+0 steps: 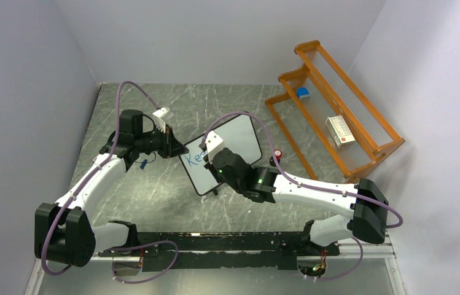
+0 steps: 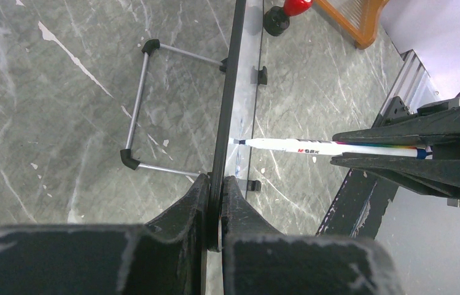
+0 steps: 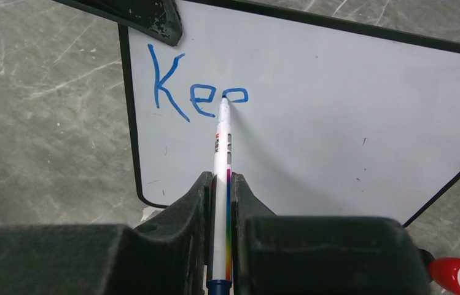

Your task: Write a sentence on the whiteboard

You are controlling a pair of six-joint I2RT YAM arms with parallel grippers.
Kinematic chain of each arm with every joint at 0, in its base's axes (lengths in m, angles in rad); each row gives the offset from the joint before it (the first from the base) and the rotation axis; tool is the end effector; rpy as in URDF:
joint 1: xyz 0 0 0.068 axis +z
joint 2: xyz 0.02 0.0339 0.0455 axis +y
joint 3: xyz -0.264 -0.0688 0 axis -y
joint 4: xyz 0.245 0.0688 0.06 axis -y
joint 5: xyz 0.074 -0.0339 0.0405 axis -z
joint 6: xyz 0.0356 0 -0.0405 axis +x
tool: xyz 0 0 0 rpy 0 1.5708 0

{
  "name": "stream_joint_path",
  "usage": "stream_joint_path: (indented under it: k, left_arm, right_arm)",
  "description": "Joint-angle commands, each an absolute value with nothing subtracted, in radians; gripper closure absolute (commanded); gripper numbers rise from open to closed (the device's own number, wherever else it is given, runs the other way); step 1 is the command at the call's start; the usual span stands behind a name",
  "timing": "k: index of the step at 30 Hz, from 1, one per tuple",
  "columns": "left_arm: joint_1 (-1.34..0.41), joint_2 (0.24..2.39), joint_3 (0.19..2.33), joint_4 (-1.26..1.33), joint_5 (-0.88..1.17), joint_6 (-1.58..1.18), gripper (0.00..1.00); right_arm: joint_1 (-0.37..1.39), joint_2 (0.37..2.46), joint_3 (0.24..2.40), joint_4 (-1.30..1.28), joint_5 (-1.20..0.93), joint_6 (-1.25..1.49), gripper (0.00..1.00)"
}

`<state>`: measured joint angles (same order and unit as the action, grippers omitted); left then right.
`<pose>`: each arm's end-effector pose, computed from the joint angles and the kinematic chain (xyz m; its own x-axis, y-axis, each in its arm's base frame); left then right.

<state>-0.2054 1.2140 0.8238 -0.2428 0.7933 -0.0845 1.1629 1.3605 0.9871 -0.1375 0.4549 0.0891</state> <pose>0.2464 -0.0773 0.2646 -0.6366 0.0722 -0.7678 0.6542 0.5777 -0.4881 0.1363 0.2759 0.2864 -0.2530 -0.3841 -0.8880 -0.6526 0.7453 -0.1364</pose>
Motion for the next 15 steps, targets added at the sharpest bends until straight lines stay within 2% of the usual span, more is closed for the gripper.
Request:
stream_joint_path:
  k: [1, 15]
  left_arm:
    - [-0.213, 1.247, 0.816, -0.318, 0.7, -0.035, 0.95]
    - [-0.214, 1.245, 0.815, -0.32, 0.699, -0.034, 0.95]
  right_arm:
    - [1.158, 1.358, 0.979, -0.172, 0.451, 0.09, 1.0]
    - [1.158, 1.362, 0.971, -0.199, 0.474, 0.089, 1.0]
